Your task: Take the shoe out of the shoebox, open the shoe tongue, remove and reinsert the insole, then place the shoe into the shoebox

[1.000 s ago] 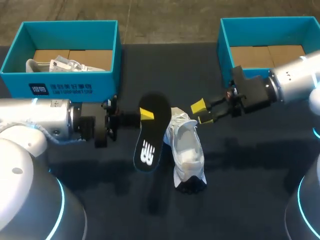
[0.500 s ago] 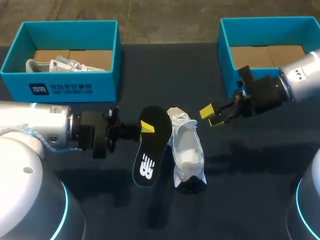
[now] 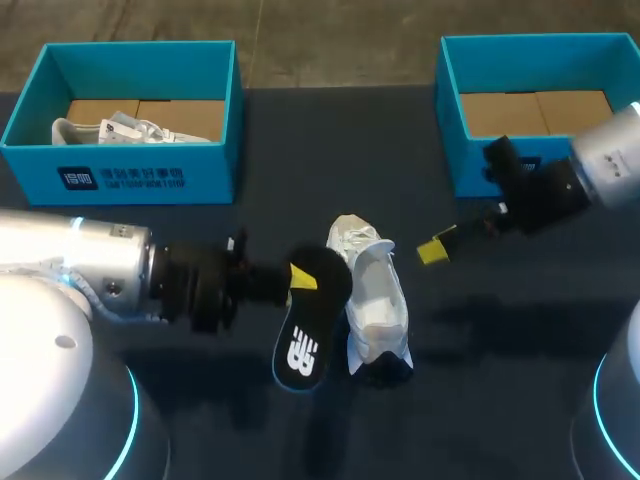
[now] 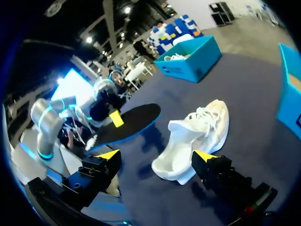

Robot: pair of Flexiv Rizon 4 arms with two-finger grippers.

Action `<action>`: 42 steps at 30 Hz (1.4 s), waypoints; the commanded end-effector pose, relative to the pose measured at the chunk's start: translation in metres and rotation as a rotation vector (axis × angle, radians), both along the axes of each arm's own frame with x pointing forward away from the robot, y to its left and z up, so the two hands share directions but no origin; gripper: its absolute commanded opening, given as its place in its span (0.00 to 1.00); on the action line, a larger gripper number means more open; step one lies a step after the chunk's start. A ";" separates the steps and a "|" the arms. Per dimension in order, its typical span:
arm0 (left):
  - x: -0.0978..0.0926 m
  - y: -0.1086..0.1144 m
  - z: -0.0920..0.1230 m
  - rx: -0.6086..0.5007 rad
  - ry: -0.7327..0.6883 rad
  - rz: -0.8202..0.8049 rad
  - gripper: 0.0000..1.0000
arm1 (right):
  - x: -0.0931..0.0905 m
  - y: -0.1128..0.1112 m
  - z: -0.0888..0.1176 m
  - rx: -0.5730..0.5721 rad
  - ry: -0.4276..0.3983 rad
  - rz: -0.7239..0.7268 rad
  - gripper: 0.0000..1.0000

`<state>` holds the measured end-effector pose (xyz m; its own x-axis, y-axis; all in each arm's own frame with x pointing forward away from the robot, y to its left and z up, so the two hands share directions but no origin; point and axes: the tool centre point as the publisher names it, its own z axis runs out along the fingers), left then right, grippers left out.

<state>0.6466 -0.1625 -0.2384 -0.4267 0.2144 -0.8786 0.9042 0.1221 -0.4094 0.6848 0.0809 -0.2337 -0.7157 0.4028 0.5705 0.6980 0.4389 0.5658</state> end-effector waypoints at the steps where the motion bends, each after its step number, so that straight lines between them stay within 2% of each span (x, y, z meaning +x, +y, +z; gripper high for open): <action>1: -0.015 0.007 -0.001 -0.048 0.074 0.038 0.00 | -0.018 -0.014 -0.002 -0.233 -0.262 0.076 1.00; 14: -0.015 0.007 -0.001 -0.048 0.074 0.038 0.00 | -0.018 -0.014 -0.002 -0.233 -0.262 0.076 1.00; 19: -0.018 0.000 -0.004 -0.088 0.140 0.008 0.00 | -0.021 -0.010 -0.009 -0.351 -0.416 0.181 1.00; 25: -0.030 -0.008 -0.011 -0.149 0.244 -0.049 0.00 | -0.026 -0.021 -0.031 -0.428 -0.511 0.263 1.00; 29: -0.039 -0.015 -0.012 -0.167 0.293 -0.084 0.00 | -0.028 -0.024 -0.045 -0.507 -0.509 0.312 1.00; 31: -0.043 -0.018 -0.010 -0.122 0.236 -0.062 0.00 | -0.028 -0.025 -0.051 -0.538 -0.470 0.345 1.00; 41: -0.043 -0.018 -0.010 -0.122 0.236 -0.062 0.00 | -0.028 -0.025 -0.051 -0.538 -0.470 0.345 1.00; 42: -0.043 -0.023 -0.014 -0.115 0.226 -0.043 0.00 | -0.027 -0.025 -0.054 -0.537 -0.472 0.347 1.00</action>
<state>0.6067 -0.1804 -0.2496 -0.6110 0.1472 -0.7778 0.7868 0.0046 -0.6172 0.6548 0.0527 -0.2839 -0.9683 0.2473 -0.0346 0.2103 0.8821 0.4215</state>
